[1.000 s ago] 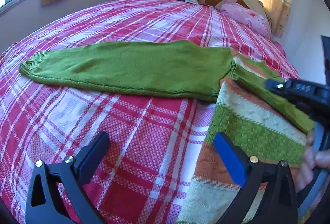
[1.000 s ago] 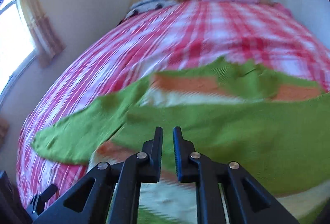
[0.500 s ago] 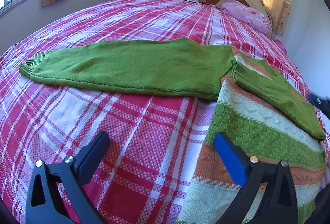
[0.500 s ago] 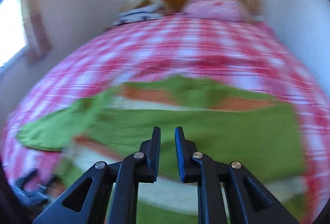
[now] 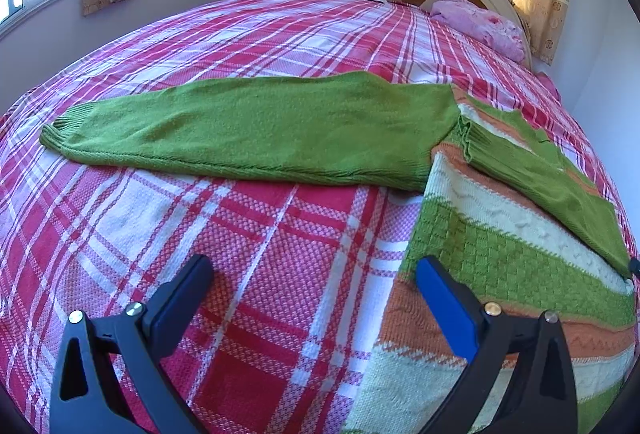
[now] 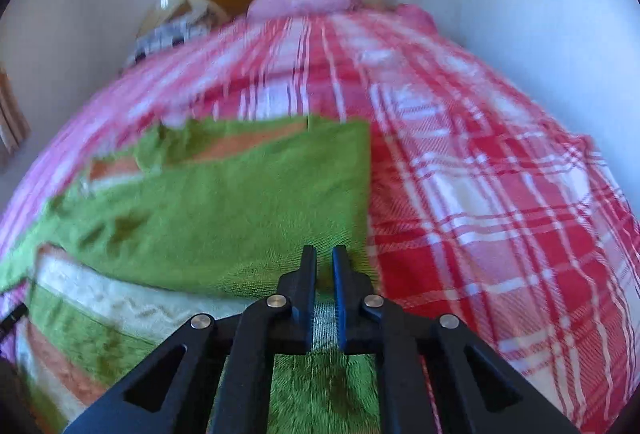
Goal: Fold small clothes
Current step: 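Carry the sleeve across the sweater body with the right gripper and release, then grasp the other green sleeve cuff with the left gripper and fold it across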
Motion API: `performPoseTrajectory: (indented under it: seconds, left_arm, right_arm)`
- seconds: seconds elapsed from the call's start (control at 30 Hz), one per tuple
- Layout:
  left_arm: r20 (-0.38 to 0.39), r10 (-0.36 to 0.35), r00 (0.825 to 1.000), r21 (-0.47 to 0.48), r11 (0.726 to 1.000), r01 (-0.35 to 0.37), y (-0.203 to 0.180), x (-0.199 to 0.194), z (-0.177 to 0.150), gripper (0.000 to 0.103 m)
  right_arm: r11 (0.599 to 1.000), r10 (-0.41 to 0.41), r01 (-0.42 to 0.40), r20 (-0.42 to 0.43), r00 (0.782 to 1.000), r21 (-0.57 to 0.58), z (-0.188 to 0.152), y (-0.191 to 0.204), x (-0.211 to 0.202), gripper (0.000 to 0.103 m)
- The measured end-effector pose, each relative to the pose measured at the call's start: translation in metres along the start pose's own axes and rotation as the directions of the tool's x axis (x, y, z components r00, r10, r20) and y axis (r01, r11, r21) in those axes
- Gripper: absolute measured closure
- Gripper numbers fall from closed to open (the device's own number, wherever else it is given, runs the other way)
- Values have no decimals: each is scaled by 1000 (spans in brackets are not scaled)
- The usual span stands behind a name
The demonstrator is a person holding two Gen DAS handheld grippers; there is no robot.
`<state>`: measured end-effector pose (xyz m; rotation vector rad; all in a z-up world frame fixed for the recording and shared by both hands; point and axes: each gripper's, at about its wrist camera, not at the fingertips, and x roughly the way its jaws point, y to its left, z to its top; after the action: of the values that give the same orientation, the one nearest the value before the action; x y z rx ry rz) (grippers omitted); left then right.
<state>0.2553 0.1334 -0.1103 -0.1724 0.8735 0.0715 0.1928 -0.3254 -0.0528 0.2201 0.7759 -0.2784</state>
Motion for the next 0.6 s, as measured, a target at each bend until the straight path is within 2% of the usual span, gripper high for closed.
performPoseTrajectory:
  seconds: [0.07, 0.17, 0.33, 0.37, 0.43, 0.5, 0.6]
  left_arm:
    - [-1, 2, 1000, 1, 1000, -2, 0, 1, 0, 0]
    - [-2, 10, 1000, 5, 1000, -10, 0, 0, 0, 0]
    - [-1, 6, 1000, 3, 1000, -6, 0, 1, 0, 0]
    - [-1, 5, 1000, 3, 1000, -5, 0, 1, 0, 0]
    - [-1, 5, 1000, 2, 1000, -5, 0, 0, 0, 0]
    - [-1, 6, 1000, 3, 1000, -6, 0, 0, 0, 0]
    - [-1, 6, 1000, 3, 1000, -6, 0, 0, 0, 0]
  right_arm:
    - [1000, 24, -24, 22, 999, 2, -3, -5, -18, 94]
    - [999, 42, -42, -12, 999, -7, -12, -12, -28, 94]
    - [996, 82, -84, -100, 992, -18, -22, -5, -2, 94]
    - [997, 77, -79, -90, 993, -15, -21, -5, 0, 94]
    - [1000, 19, -19, -59, 998, 9, -11, -15, 7, 97]
    - [996, 49, -42, -94, 994, 80, -9, -28, 15, 100]
    - [997, 36, -29, -97, 995, 72, -14, -31, 15, 103]
